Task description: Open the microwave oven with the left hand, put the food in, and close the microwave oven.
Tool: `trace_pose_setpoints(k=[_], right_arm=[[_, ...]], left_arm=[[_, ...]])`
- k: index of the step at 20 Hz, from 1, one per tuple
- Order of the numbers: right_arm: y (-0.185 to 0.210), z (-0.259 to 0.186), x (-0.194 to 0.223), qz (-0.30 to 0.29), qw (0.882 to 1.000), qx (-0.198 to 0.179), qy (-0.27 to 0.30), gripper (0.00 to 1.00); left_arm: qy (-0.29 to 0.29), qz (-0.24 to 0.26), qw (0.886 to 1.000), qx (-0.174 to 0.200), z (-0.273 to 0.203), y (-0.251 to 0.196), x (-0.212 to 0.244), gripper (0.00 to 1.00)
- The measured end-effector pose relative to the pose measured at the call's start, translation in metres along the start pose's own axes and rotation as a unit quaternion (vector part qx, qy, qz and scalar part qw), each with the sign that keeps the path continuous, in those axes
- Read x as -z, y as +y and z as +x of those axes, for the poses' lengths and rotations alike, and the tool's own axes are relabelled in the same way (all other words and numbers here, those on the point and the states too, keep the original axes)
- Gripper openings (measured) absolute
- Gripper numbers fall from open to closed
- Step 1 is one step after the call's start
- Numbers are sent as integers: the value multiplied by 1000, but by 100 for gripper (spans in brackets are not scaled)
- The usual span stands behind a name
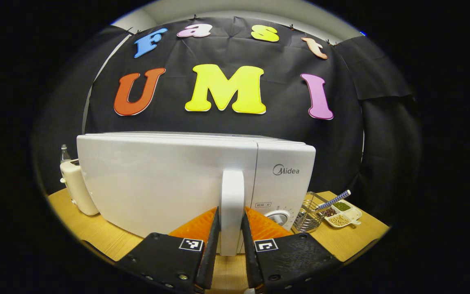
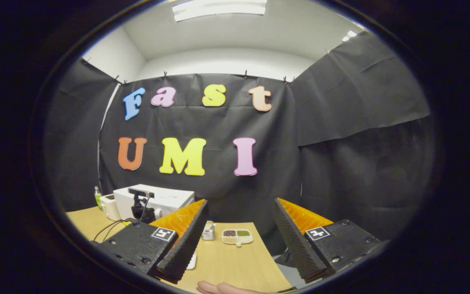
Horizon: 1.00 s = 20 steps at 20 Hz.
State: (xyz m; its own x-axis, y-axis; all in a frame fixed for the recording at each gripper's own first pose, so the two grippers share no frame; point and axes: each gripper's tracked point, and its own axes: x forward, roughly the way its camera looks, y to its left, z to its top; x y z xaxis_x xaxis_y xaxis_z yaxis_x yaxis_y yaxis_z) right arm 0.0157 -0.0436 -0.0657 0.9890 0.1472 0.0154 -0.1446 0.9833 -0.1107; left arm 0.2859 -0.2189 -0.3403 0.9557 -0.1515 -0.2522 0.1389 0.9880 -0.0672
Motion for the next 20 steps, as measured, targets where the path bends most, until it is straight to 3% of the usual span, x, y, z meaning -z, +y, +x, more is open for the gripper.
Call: trace_pose_setpoints(k=[1, 4, 5, 6, 10, 15, 16, 17, 20], right_arm=[[1, -1, 3, -1, 1000, -2, 4, 92], [6, -3, 3, -1, 1000, -11, 8, 92], [6, -3, 4, 0, 1000, -12, 10, 100], [6, -3, 5, -2, 1000, -12, 13, 92], [4, -9, 5, -5, 1000, -8, 16, 92], [10, -14, 0, 0, 1000, -3, 17, 92], [12, -15, 0, 0, 1000, -3, 20, 100], [16, -17, 0, 2, 1000, -5, 22, 92], [26, -24, -5, 7, 1000, -5, 26, 92]], left_arm=[[1, 6, 1000, 2, 2, -1, 0, 30], [16, 2, 1000, 13, 0, -1, 8, 14], [24, -1, 1000, 14, -3, -1, 9, 9], [23, -3, 1000, 16, -2, -1, 8, 8], [24, -4, 1000, 18, -17, 0, 10, 8], [27, -9, 998, 57, -60, 5, 13, 8], [13, 0, 998, 66, -68, 6, 10, 8], [14, 5, 997, 72, -76, 10, 13, 8], [17, 8, 997, 78, -103, 22, 20, 7]])
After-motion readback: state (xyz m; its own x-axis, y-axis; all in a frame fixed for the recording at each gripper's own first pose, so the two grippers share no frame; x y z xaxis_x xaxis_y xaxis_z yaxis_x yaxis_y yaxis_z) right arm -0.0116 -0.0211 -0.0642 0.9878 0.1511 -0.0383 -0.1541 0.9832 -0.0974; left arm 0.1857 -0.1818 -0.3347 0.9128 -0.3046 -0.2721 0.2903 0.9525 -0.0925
